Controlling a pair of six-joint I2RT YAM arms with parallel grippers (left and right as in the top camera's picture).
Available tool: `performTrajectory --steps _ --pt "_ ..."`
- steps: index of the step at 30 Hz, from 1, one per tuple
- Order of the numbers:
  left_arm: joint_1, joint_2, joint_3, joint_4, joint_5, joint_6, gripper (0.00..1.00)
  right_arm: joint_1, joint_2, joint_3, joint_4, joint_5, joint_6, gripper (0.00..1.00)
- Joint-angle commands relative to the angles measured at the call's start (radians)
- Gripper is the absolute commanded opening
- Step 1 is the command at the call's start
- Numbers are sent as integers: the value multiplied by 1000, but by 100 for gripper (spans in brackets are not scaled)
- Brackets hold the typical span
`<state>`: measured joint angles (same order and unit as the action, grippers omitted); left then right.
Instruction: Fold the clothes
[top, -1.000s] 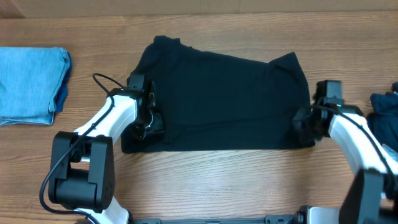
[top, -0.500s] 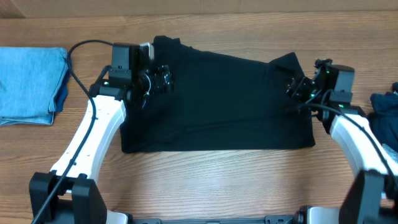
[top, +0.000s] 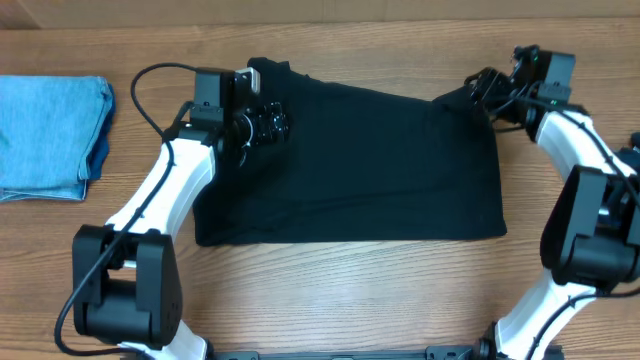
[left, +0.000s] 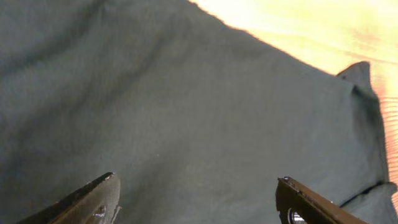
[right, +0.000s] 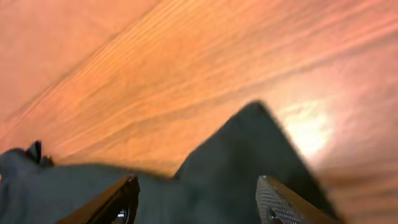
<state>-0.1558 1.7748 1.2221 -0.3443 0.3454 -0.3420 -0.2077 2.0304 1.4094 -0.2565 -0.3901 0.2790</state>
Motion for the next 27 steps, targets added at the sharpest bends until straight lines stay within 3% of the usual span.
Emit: performTrajectory --steps 1,23,27 --pt "-2 32 10 1 19 -6 82 -13 64 88 -8 -14 -58 65" --pt "-2 39 10 -48 18 -2 78 -10 211 97 17 32 -71 64" --pt "-2 39 10 -48 18 -3 78 -9 211 97 25 29 -71 53"
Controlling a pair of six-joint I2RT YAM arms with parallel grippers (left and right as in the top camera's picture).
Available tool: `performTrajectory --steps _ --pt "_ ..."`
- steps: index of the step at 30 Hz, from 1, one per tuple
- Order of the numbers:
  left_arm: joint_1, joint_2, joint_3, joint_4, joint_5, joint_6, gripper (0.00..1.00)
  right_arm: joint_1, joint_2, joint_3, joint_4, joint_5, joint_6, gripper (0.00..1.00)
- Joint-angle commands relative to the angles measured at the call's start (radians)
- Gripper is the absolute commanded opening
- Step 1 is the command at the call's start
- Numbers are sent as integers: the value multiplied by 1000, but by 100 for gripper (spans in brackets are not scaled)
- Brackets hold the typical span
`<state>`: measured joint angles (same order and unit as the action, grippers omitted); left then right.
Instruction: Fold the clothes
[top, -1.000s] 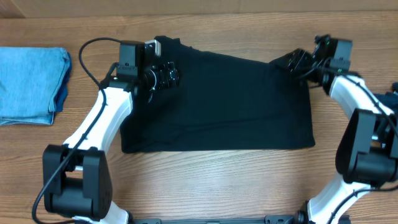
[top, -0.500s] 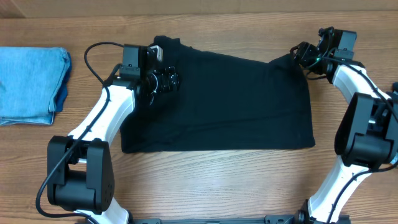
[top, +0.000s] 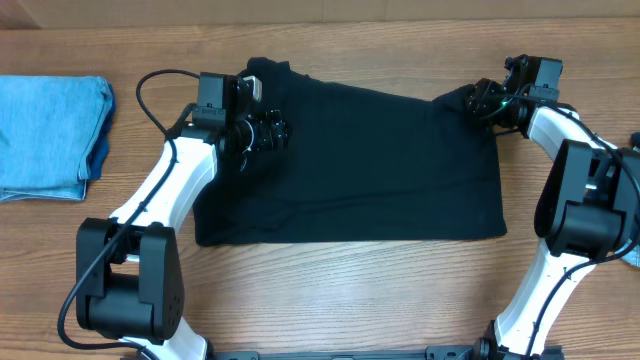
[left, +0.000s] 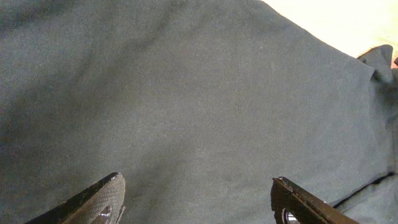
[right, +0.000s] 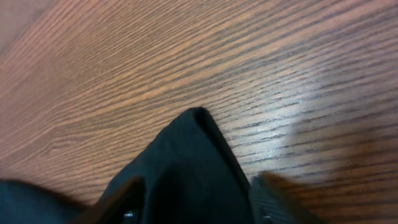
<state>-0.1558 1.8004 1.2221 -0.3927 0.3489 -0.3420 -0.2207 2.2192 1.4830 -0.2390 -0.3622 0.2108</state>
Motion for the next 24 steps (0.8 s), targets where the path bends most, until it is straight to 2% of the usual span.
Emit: performTrajectory --steps 1,6,9,15,18,20,24 --pt "-2 14 10 0 14 -3 77 5 22 23 5 2 -3 53" --pt "-2 14 10 0 14 -3 77 11 22 23 14 2 -5 53" --pt "-2 14 10 0 14 -3 76 19 23 23 12 3 -16 49" --pt "-2 14 10 0 14 -3 76 32 37 23 -7 56 -26 32" --pt "-2 14 10 0 14 -3 76 31 37 23 -10 101 -26 13" --pt "-2 14 10 0 14 -3 76 15 36 31 -11 103 -24 5" --pt "-2 14 10 0 13 -2 76 -24 36 56 -23 80 6 4"
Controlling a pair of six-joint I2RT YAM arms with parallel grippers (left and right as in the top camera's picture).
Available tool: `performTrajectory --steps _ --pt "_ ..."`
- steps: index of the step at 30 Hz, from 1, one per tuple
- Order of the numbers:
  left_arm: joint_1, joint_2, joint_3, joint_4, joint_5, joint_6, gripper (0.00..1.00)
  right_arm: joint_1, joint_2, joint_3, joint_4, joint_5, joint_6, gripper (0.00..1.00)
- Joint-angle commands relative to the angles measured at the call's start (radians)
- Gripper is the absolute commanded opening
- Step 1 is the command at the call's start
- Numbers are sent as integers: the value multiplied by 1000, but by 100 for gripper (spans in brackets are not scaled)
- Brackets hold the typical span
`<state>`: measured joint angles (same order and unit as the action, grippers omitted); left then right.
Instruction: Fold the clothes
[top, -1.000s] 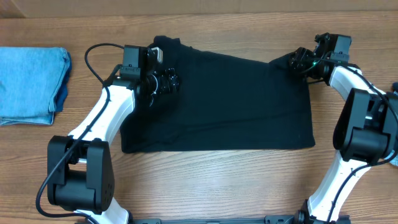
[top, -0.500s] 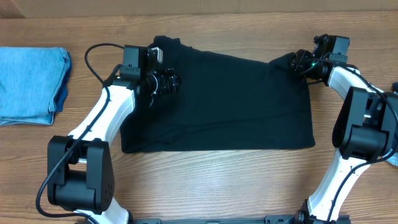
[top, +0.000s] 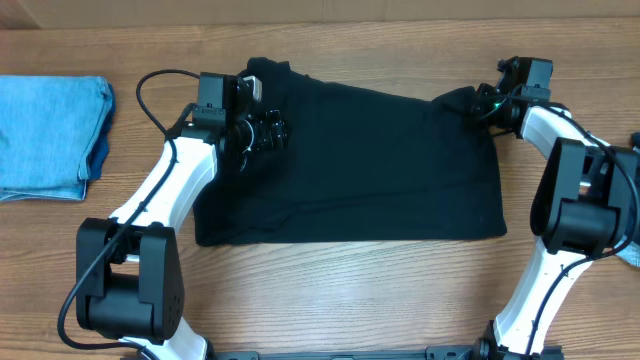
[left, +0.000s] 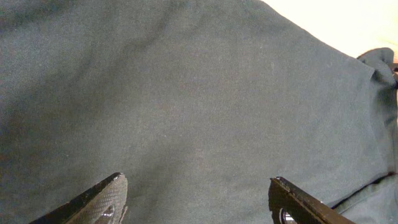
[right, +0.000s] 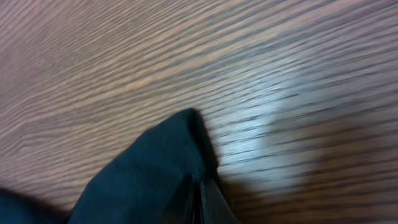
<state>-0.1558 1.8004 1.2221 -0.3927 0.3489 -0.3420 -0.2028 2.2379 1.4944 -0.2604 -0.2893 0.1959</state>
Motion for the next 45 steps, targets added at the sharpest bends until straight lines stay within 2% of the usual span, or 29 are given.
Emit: performTrajectory --steps 1,10,11,12,14,16,18,19,20,25,27,32,38,45 --pt "-2 14 10 0 11 -3 76 -52 18 49 -3 -6 21 4" --pt "-2 14 10 1 3 -3 76 -87 18 53 -6 -53 13 4" --pt "-2 14 10 0 -1 -2 76 -87 18 53 -5 -53 13 4" --pt "-2 14 10 0 -2 -2 76 -87 18 53 -3 -53 13 9" --pt "-2 14 10 1 -2 -2 76 -87 18 53 2 -53 13 9" --pt "-2 14 10 1 -10 -2 76 -89 18 60 1 -53 13 31" --pt "0 14 10 13 -12 -2 77 -92 16 69 -4 -53 13 45" --pt "1 14 11 26 -11 -2 80 -92 13 76 -9 -53 13 61" --pt "5 13 16 43 -11 -2 82 -92 11 82 -11 -53 13 70" --pt "25 13 37 131 -17 -3 92 -94 -6 128 -44 -53 13 82" --pt "43 13 37 179 -43 -8 95 -94 -9 151 -72 -53 13 84" --pt "96 34 37 271 -210 -42 92 -94 -9 162 -110 -53 13 84" --pt "149 168 43 478 -82 -40 92 -94 -9 162 -163 -53 13 84" --pt "196 362 211 464 45 -20 91 -94 -9 162 -208 -83 13 81"
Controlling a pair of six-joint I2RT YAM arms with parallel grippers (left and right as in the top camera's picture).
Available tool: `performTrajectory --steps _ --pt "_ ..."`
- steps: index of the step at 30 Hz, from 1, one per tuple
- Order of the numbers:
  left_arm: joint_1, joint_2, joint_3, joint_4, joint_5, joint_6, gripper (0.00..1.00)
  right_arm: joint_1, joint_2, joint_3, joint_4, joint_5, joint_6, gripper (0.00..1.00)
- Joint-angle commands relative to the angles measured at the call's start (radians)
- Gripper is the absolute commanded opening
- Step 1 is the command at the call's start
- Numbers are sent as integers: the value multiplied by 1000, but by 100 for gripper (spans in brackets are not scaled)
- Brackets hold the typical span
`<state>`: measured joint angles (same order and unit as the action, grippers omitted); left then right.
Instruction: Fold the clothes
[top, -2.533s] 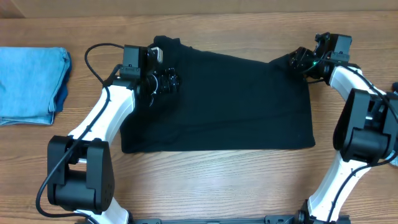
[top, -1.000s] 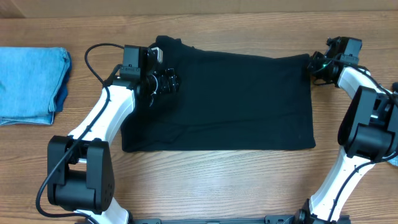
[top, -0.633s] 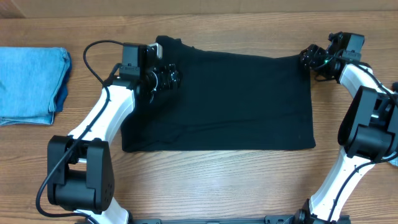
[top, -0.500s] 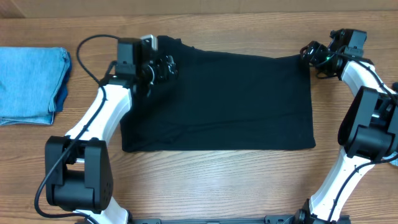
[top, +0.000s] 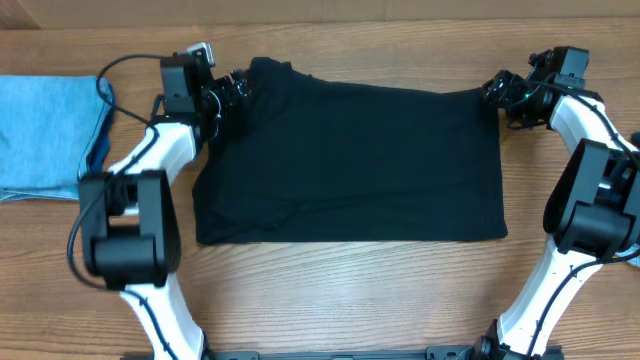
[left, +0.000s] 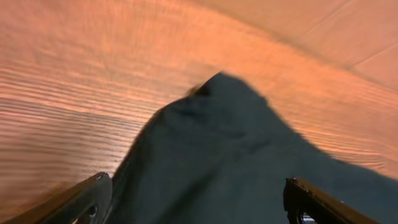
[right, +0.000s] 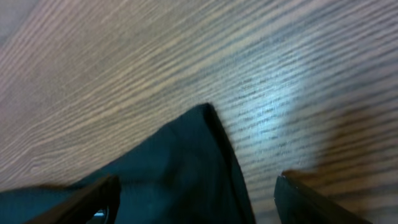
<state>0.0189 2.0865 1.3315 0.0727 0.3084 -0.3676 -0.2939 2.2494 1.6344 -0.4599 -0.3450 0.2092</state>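
A black garment (top: 350, 165) lies spread flat on the wooden table (top: 330, 300) in the overhead view. My left gripper (top: 226, 90) is at its far left corner and stands open. In the left wrist view that gripper (left: 196, 182) has the pointed black cloth corner (left: 217, 124) between its spread fingers. My right gripper (top: 497, 92) is at the far right corner, also open. In the right wrist view it (right: 196, 180) straddles the cloth's tip (right: 199, 143), touching neither side that I can see.
A folded blue cloth (top: 50, 135) lies at the table's left edge, just left of my left arm. Bare wood runs along the front of the garment and behind it.
My right gripper was shut on the far right corner and is now open; that corner now lies flatter and farther right. My left gripper went from over the garment's upper left to its far left corner.
My right gripper was open over the bunched far right corner, then had its fingers around it, then was shut on it. Now it is open and the corner lies stretched out. My left gripper stayed open over the upper left cloth, then shifted to the far left corner.
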Motion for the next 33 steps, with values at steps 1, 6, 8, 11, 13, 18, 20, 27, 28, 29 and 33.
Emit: performTrajectory --steps 1,6,8,11,13,18,20,27,28,29,33 --pt "24 100 132 -5 85 9 91 -3 -20 22 -13 -27 0 80" --pt "27 172 213 -22 82 24 92 -3 -20 22 -33 -27 0 79" --pt "27 195 227 -23 86 23 91 -3 -20 22 -39 -27 -1 78" --pt "26 217 229 -24 100 24 89 -3 -20 22 -45 -23 -1 78" --pt "24 231 229 -24 105 24 88 -3 -20 22 -45 -23 -1 77" --pt "23 240 229 -35 100 37 86 -3 -20 22 -50 -23 -1 76" --pt "23 240 229 -35 100 39 85 -3 -20 22 -55 -23 -1 76" --pt "-8 241 229 -89 98 47 74 -3 -20 22 -60 -23 0 75" --pt "-15 241 229 -96 87 50 73 -3 -20 22 -60 -23 -1 75" --pt "-22 241 229 -101 72 51 72 -3 -20 22 -60 -23 -1 75" --pt "-31 241 229 -102 54 53 63 -3 -20 22 -59 -23 -1 75"
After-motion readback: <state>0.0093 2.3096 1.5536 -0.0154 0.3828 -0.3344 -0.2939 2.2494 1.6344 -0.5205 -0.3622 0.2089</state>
